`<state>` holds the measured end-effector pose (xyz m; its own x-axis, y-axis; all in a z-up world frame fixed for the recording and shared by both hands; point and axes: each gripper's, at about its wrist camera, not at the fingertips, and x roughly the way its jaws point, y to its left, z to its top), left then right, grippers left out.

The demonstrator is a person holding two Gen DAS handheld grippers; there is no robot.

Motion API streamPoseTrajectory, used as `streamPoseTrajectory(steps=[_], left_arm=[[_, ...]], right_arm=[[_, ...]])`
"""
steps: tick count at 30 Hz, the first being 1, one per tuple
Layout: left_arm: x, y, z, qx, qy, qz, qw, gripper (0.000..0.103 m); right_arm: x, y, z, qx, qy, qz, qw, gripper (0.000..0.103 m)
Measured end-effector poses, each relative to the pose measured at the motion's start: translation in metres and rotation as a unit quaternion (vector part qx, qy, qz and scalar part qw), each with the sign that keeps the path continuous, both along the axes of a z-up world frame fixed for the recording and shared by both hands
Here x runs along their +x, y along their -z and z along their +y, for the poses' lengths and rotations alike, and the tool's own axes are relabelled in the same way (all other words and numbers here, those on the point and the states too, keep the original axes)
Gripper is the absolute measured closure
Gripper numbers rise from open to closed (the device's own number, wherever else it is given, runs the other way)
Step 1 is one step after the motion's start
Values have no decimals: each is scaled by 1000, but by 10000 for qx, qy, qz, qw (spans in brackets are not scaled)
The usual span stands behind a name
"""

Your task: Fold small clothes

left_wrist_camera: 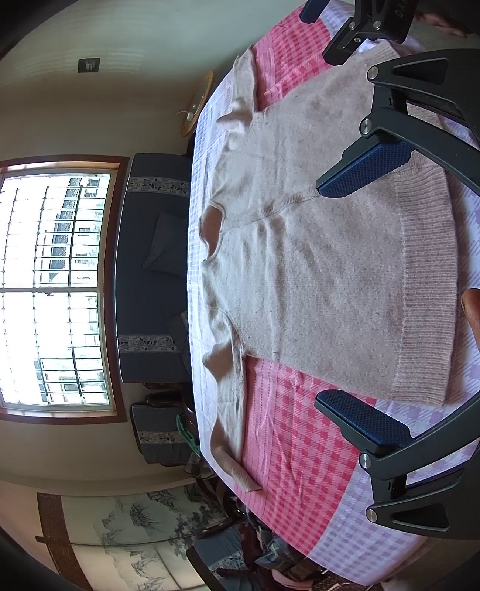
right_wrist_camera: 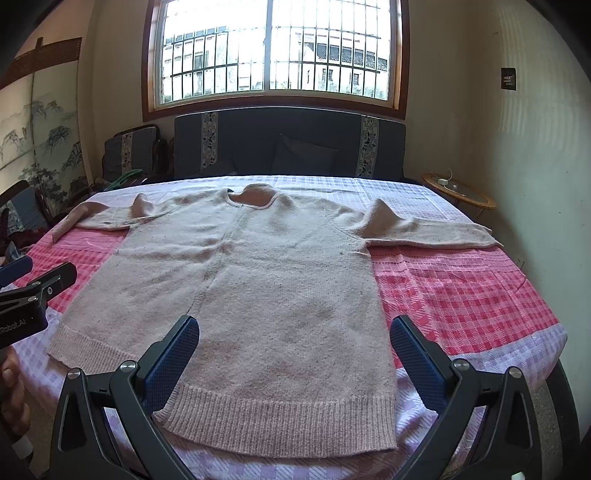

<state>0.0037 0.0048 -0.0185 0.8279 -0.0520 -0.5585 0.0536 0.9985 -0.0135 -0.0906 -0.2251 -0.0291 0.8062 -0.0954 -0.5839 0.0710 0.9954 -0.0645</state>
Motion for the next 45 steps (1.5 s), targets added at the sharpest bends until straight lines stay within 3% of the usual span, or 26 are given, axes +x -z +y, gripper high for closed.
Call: streamPoseTrajectory(steps=[9, 37, 39, 42, 44, 45], left_arm=[[19, 7, 1, -28, 22, 260, 9997, 0], [101, 26, -44, 437, 259, 403, 9979, 0], [109, 34, -46, 483, 276, 350, 9978, 0], [124, 47, -43, 390, 361, 383, 9978, 0], [129, 53, -38, 236, 347, 310, 9986, 0], [130, 55, -35, 167, 319, 254, 9990, 0]], right_arm=[[13, 6, -4, 105, 2, 201, 9997, 0], [101, 29, -42, 294, 2, 822, 9962, 0], [108, 30, -56, 599, -299, 792, 9946, 0], [126, 35, -106, 1626, -572, 798, 9818, 3], [141, 41, -159, 2421, -464, 760, 9662, 15], [149, 44, -190, 2746, -271, 757, 9582, 27]])
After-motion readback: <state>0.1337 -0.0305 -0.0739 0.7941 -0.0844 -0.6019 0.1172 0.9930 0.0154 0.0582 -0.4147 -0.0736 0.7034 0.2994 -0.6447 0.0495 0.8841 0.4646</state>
